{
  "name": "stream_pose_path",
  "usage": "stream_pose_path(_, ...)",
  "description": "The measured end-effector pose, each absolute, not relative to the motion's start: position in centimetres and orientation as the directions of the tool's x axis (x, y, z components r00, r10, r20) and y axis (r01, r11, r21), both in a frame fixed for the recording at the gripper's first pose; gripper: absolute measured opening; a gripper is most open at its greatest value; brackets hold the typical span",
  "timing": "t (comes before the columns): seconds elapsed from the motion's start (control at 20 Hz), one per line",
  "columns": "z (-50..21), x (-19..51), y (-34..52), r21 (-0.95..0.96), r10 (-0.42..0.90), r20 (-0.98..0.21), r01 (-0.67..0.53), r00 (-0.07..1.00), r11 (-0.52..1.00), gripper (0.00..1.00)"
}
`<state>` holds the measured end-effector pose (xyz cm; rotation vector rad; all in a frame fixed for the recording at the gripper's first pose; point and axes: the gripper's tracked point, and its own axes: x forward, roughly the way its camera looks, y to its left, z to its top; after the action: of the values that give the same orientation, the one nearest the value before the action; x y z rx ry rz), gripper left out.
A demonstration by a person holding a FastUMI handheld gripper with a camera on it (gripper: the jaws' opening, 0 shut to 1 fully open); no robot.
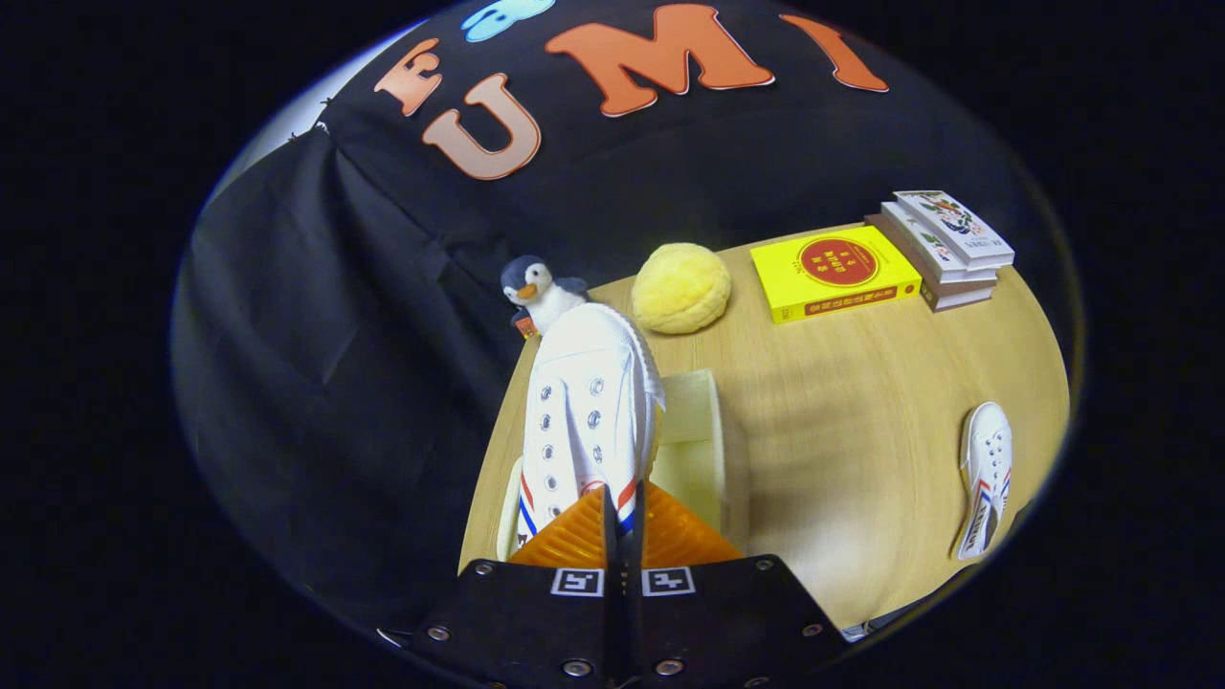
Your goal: Open the storage box then place both shoes into the box .Put the left shoe in first, then the right shoe, with the right side of both shoes facing outward in a uniform manner.
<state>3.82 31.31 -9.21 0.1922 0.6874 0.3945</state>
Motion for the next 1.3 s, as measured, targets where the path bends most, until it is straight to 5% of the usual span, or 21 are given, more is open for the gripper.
stream_pose_path(0.8,-21.5,3.6,36.4,0.256,0.322,-0.727,-0.196,0.606,0.947,0.04)
stream_pose_path(0.9,-21.7,3.8,37.2,0.259,0.339,-0.727,-0.218,0.597,0.941,0.21)
stream_pose_path(1.05,-20.1,3.9,35.3,0.221,0.321,-0.712,-0.234,0.624,0.947,0.96)
stream_pose_path(1.3,-15.3,3.1,33.7,0.292,0.409,-0.642,-0.286,0.649,0.913,0.97)
